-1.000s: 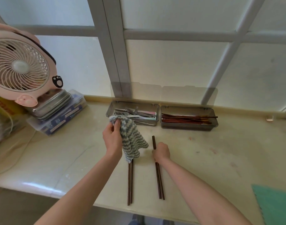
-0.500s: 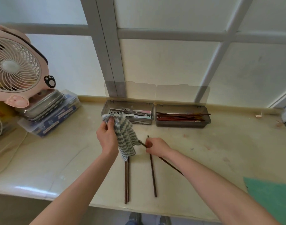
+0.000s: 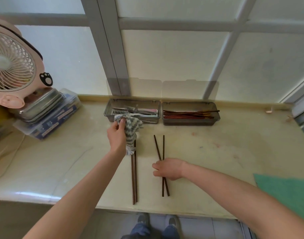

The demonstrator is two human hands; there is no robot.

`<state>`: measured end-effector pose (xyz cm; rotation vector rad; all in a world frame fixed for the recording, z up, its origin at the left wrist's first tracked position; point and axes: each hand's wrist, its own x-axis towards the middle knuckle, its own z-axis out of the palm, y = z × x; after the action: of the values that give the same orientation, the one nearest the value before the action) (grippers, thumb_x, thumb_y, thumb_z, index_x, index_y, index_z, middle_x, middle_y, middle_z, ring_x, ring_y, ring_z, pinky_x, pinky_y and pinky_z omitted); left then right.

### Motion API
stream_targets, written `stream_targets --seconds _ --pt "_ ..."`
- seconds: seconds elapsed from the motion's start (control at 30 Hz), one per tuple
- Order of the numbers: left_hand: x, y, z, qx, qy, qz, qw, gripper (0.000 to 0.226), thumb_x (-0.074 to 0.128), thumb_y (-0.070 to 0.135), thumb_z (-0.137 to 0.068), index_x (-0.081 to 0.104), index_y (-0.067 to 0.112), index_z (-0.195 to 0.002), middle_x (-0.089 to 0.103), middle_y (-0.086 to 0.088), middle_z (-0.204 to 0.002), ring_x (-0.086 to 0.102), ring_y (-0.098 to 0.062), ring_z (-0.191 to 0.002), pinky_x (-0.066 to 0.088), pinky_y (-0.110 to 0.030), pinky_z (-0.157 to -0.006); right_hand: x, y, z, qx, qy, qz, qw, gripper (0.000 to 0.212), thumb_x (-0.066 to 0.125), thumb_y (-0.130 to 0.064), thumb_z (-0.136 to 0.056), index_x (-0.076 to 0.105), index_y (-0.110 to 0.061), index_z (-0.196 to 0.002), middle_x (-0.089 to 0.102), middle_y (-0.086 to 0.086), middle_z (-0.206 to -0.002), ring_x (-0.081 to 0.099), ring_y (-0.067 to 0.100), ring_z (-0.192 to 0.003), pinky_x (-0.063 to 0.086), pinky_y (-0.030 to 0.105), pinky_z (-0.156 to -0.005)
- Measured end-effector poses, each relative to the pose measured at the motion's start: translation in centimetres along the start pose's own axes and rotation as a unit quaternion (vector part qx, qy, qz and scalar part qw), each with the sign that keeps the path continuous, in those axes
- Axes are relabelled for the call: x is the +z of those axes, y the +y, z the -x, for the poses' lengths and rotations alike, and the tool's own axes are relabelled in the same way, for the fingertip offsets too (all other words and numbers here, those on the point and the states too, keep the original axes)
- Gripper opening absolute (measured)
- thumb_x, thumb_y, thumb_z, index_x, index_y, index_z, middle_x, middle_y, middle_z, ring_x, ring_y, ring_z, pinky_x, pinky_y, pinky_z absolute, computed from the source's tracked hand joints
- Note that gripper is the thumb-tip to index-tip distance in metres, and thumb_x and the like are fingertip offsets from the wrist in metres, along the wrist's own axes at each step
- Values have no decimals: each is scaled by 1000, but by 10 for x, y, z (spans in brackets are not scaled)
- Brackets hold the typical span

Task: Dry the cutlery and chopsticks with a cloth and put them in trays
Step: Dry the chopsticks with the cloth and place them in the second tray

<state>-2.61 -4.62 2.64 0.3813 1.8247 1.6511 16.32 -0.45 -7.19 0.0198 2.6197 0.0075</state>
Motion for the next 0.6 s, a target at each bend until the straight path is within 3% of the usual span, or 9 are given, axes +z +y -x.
stream_targets --seconds 0.13,0.23,0.33,0.43,0.53,0.6 --pt "-3 -4 0 -61 -40 30 997 18 50 23 -96 59 7 -95 63 -6 -91 59 -23 -92 48 -34 -81 7 4 4 -15 21 11 1000 27 42 5 -88 46 -2 -114 44 20 -115 51 35 -91 36 38 -58" --pt "-12 -8 -7 -112 -95 68 987 26 45 26 -98 58 6 -108 63 -12 -109 60 -26 -99 49 -39 -85 10 5 5 -18 42 -1 999 27 44 2 -89 45 -7 -114 45 19 -109 53 35 -85 45 40 -58" --pt "-17 -10 -11 -141 -137 109 975 36 36 28 -101 53 4 -121 60 -13 -116 60 -24 -100 49 -35 -80 12 5 3 -34 60 6 998 28 46 5 -86 49 -7 -112 46 19 -106 54 35 -83 50 45 -60" --pt "-20 -11 -11 -166 -159 140 963 36 31 27 -102 54 4 -118 62 -13 -110 60 -23 -97 49 -34 -79 9 3 3 -32 74 20 997 24 51 2 -84 52 -3 -108 47 19 -106 53 35 -80 51 45 -61" --pt "-25 -13 -11 -182 -170 170 954 34 32 27 -101 57 5 -109 71 -7 -91 62 -20 -91 49 -35 -85 10 0 4 -31 78 14 996 29 58 -4 -80 52 -4 -108 48 18 -106 54 34 -76 51 44 -61" --pt "-26 -14 -12 -187 -177 177 950 33 32 27 -101 59 8 -105 74 -3 -82 66 -17 -86 50 -32 -77 9 -2 4 -42 88 13 995 31 59 -5 -78 53 -5 -109 49 18 -106 54 34 -77 51 43 -60"
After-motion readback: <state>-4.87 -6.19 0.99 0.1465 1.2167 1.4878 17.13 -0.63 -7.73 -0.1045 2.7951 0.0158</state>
